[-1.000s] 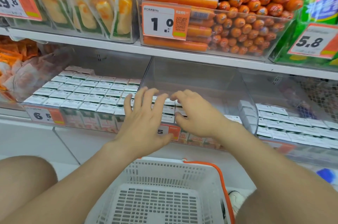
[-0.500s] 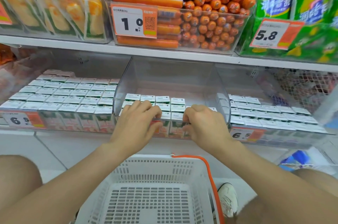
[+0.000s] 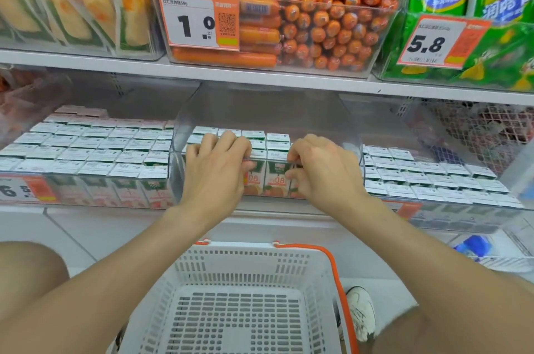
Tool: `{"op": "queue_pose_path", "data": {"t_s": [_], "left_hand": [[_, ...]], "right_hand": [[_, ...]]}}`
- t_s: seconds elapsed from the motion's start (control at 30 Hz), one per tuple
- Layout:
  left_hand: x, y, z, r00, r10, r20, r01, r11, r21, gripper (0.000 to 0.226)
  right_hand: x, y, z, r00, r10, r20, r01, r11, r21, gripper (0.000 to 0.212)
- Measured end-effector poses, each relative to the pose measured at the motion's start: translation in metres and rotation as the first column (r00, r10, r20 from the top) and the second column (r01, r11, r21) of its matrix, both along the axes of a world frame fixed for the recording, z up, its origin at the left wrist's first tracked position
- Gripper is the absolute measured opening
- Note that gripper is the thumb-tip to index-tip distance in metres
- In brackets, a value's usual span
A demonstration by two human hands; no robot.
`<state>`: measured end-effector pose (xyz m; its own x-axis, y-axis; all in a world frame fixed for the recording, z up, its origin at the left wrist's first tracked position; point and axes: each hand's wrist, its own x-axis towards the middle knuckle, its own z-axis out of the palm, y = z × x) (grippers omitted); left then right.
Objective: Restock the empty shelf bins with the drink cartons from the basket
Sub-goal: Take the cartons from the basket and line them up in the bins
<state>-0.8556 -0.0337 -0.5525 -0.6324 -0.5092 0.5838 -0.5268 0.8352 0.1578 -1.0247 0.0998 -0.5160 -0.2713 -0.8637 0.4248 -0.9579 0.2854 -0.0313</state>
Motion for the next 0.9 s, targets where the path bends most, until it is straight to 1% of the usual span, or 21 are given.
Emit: {"op": "queue_pose_path", "data": {"t_s": [0.1, 0.23, 0.33, 0.4, 0.47, 0.5, 0.53, 0.6, 0.67, 0.73, 0.8, 0.83, 0.9], "left_hand": [[-0.008, -0.008, -0.002, 0.999, 0.016, 0.031, -0.016, 1.000, 0.004, 0.014], [-0.011, -0.006, -0.019, 0.995, 0.037, 0.097, -0.036, 0.999, -0.010, 0.013], [-0.004, -0.004, -0.024, 0.992, 0.011, 0.125, -0.009, 1.000, -0.018, 0.010], [0.000, -0.004, -0.023, 0.990, -0.007, 0.142, 0.011, 1.000, -0.027, 0.010], [0.002, -0.003, -0.020, 0.989, -0.017, 0.144, 0.018, 1.000, -0.003, 0.011], [0.002, -0.003, -0.019, 0.990, -0.025, 0.140, 0.022, 1.000, 0.019, 0.012], [0.002, -0.004, -0.016, 0.990, -0.037, 0.135, 0.031, 0.998, 0.046, 0.013], [0.002, -0.007, -0.010, 0.988, -0.069, 0.135, 0.059, 0.995, 0.083, 0.018], [0.003, -0.011, -0.006, 0.984, -0.075, 0.163, 0.067, 0.996, 0.052, 0.030], [0.005, -0.014, -0.004, 0.977, -0.062, 0.206, 0.056, 0.998, 0.033, 0.049], [0.005, -0.017, -0.005, 0.970, -0.051, 0.238, 0.044, 0.998, 0.033, 0.062], [0.005, -0.017, -0.005, 0.967, -0.042, 0.250, 0.036, 0.999, 0.030, 0.066], [0.004, -0.019, -0.006, 0.961, -0.013, 0.275, 0.008, 1.000, 0.022, 0.067]], "right_hand": [[-0.004, -0.009, 0.002, 1.000, -0.010, -0.024, 0.011, 0.999, 0.031, 0.020], [-0.006, -0.013, -0.007, 0.999, -0.037, -0.031, 0.042, 0.987, 0.157, 0.017], [-0.001, -0.013, -0.010, 0.999, -0.031, -0.011, 0.033, 0.970, 0.241, 0.015], [0.002, -0.014, -0.003, 1.000, -0.022, -0.002, 0.022, 0.954, 0.298, 0.014], [0.003, -0.017, 0.011, 0.999, -0.037, 0.018, 0.028, 0.936, 0.352, 0.016], [0.002, -0.020, 0.018, 0.996, -0.060, 0.064, 0.034, 0.936, 0.351, 0.020], [0.001, -0.024, 0.023, 0.988, -0.076, 0.135, 0.029, 0.948, 0.317, 0.021], [-0.008, -0.037, 0.025, 0.957, -0.056, 0.285, -0.005, 0.978, 0.210, 0.018], [-0.019, -0.057, 0.020, 0.931, -0.010, 0.366, -0.052, 0.986, 0.158, 0.024], [-0.031, -0.081, 0.012, 0.913, -0.005, 0.407, -0.082, 0.977, 0.196, 0.032], [-0.040, -0.101, 0.006, 0.868, -0.026, 0.497, -0.132, 0.951, 0.280, 0.045], [-0.044, -0.109, 0.003, 0.838, -0.028, 0.546, -0.171, 0.935, 0.310, 0.050], [-0.054, -0.121, -0.003, 0.785, -0.032, 0.619, -0.235, 0.909, 0.345, 0.051]]}}
